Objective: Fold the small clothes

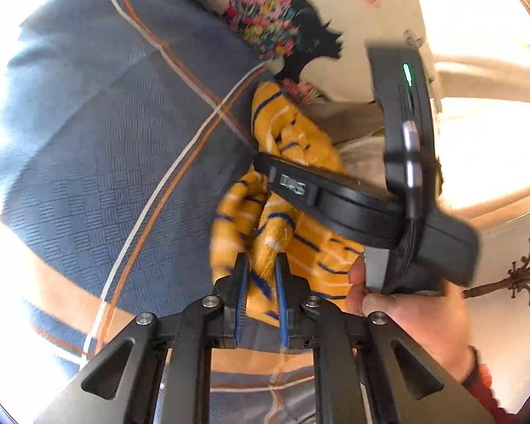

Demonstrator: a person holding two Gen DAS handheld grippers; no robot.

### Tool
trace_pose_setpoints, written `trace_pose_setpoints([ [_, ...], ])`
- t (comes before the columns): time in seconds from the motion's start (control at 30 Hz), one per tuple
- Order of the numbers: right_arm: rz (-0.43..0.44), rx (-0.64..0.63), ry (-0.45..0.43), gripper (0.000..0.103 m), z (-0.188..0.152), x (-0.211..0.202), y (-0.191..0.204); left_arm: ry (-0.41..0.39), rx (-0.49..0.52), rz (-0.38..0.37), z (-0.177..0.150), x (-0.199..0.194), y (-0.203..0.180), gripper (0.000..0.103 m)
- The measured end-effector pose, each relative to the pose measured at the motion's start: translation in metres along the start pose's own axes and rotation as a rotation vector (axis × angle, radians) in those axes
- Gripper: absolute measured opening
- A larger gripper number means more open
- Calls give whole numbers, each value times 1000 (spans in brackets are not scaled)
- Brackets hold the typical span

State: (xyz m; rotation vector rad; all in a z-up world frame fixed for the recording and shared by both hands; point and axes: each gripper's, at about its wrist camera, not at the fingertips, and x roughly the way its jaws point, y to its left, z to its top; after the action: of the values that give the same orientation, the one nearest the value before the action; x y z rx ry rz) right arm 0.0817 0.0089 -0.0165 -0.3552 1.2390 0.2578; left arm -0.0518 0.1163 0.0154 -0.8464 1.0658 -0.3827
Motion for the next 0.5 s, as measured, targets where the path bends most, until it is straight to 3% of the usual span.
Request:
trace_pose_setpoints([
  [0.1, 98, 109, -95, 12, -8, -34, -39, -79, 38, 1, -7, -34, -22, 22],
  [0.17, 149, 184, -148, 12, -22, -57, -77, -117, 67, 27, -12, -47, -37, 44],
  [0.3, 206, 351, -215, 12, -70, -86, -167, -131, 139, 124, -21, -46, -61, 44],
  [0.5, 193, 606, -200, 12, -163, -76, -285, -26, 211, 150, -35, 13, -104, 44],
])
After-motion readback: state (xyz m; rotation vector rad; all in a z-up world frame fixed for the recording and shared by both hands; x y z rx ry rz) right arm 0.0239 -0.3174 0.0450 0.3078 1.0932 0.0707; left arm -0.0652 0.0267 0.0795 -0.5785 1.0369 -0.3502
